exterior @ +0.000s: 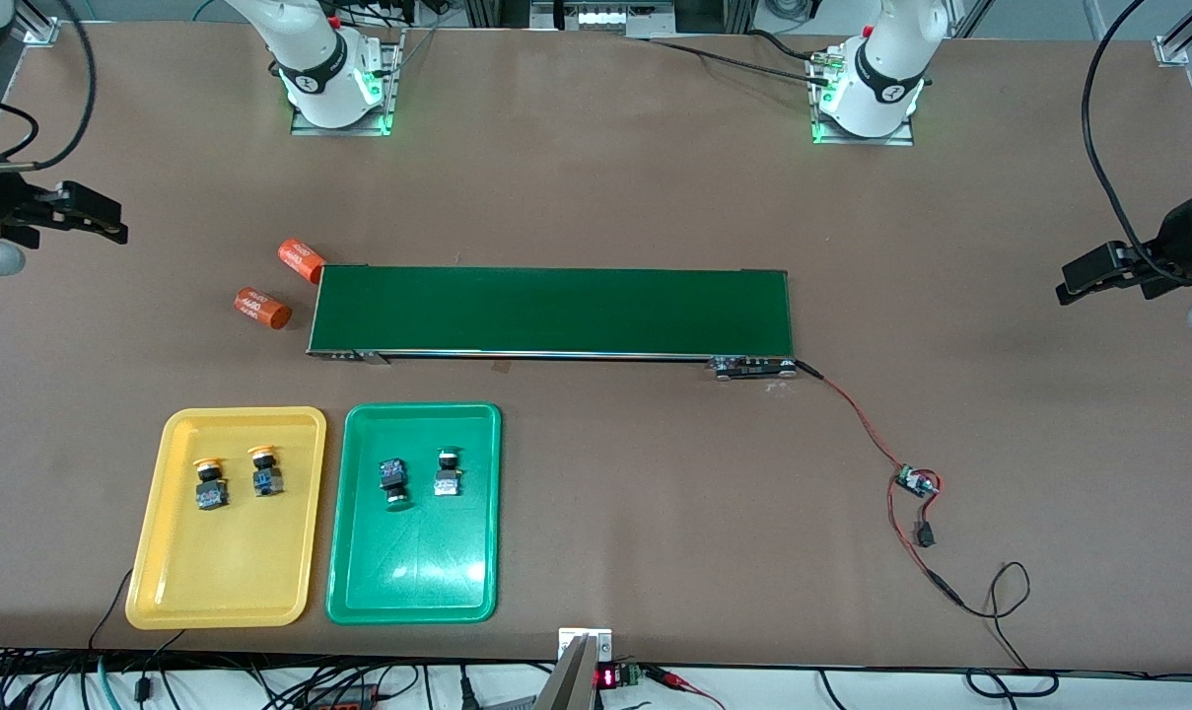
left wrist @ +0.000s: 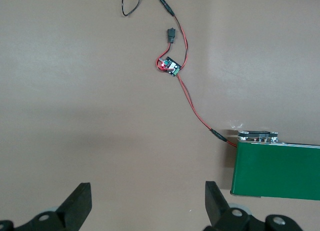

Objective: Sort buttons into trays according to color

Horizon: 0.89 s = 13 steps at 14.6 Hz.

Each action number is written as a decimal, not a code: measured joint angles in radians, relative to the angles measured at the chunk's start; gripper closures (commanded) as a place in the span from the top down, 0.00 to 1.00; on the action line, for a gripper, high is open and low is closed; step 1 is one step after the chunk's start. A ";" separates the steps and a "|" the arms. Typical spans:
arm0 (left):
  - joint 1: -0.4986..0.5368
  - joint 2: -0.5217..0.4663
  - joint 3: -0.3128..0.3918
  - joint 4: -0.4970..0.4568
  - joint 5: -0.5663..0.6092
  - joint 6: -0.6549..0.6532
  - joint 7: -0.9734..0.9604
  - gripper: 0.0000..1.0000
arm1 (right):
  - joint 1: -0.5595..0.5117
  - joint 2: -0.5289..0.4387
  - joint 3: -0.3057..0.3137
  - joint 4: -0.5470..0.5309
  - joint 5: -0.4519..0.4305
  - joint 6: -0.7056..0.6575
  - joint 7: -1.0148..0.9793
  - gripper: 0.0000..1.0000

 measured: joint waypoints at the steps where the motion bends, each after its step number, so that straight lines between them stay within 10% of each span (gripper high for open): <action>1: 0.000 0.000 0.000 0.000 0.000 0.000 0.000 1.00 | 0.007 0.003 -0.017 -0.006 0.008 0.000 -0.006 1.00; 13: -0.001 0.000 -0.012 0.000 0.000 0.000 0.000 1.00 | 0.090 0.029 -0.020 -0.008 -0.014 -0.004 0.063 1.00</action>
